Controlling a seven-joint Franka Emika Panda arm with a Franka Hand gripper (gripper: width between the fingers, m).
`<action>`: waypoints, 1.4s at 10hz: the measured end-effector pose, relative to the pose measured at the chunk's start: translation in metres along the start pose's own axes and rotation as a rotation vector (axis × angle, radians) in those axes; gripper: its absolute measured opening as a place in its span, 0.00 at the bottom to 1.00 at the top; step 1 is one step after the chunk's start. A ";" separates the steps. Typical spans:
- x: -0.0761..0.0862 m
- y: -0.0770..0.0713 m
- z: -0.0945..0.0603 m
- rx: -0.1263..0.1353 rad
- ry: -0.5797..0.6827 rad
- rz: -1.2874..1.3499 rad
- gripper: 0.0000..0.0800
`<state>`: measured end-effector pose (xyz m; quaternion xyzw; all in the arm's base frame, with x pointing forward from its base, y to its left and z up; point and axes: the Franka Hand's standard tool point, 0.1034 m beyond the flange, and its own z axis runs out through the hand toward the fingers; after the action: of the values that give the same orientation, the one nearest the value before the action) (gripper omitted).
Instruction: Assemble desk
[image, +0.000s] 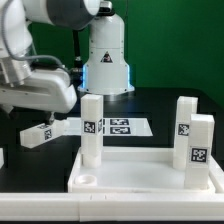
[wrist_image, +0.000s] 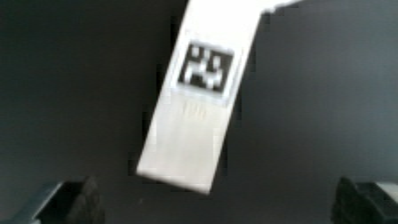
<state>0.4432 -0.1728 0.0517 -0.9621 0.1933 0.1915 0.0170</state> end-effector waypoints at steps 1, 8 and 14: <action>-0.002 -0.009 0.002 -0.020 0.028 -0.002 0.81; -0.024 0.004 0.019 0.136 -0.520 0.118 0.81; -0.024 0.015 0.042 0.208 -0.768 0.238 0.81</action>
Offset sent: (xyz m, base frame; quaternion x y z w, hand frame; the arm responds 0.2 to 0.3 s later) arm -0.0073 -0.0171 -0.0111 0.1596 -0.0876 0.1026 0.9779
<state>0.4017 -0.1731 0.0227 -0.7849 0.3011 0.5164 0.1630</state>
